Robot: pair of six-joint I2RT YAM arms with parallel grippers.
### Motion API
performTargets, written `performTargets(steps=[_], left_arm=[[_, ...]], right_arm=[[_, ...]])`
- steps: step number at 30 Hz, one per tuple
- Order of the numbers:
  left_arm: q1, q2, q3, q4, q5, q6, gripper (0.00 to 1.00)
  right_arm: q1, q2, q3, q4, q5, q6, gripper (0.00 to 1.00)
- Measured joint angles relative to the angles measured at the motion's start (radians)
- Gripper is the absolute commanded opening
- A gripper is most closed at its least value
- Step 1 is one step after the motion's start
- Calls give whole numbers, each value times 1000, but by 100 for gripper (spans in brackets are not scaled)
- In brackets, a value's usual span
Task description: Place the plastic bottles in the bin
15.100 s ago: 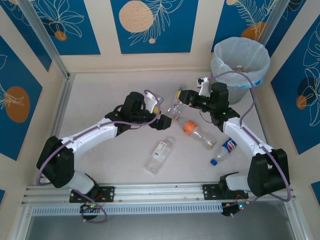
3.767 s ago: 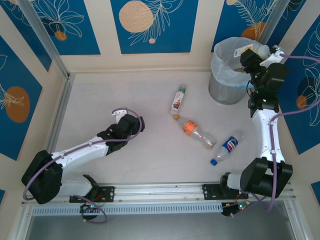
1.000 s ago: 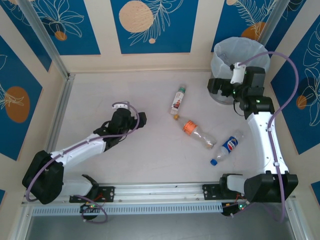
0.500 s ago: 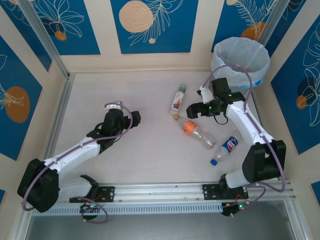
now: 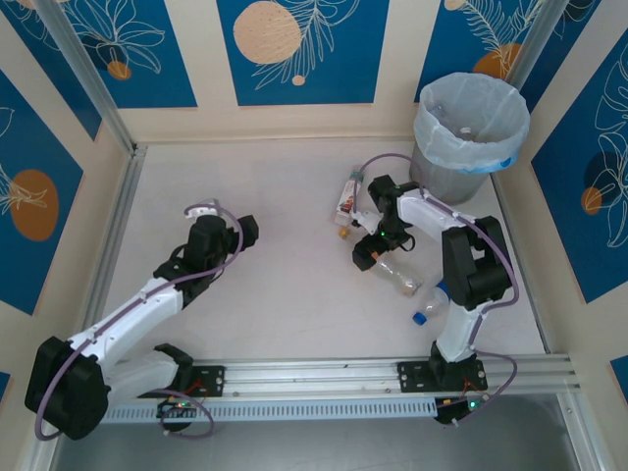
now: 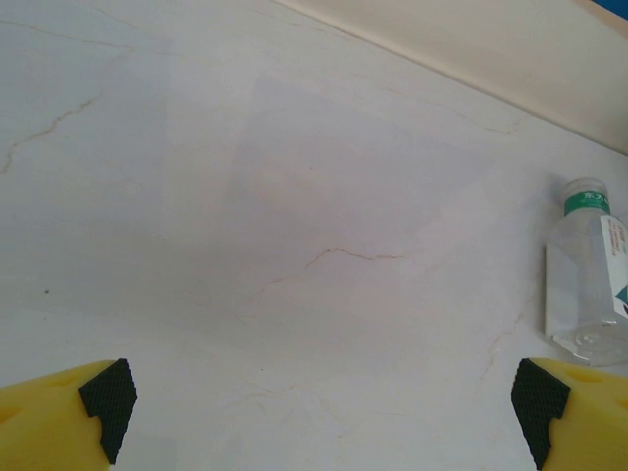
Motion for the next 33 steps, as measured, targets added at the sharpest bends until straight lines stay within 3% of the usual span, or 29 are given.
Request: performTargets(steps=[12, 22, 33], left_arm=[[5, -2, -14, -46, -21, -16, 99], [6, -13, -23, -53, -29, -23, 99], [7, -23, -23, -70, -45, -27, 99]], right_arm=[[53, 65, 0, 24, 71, -28, 96], [91, 65, -7, 48, 75, -33, 75], [96, 8, -19, 56, 12, -62, 61]])
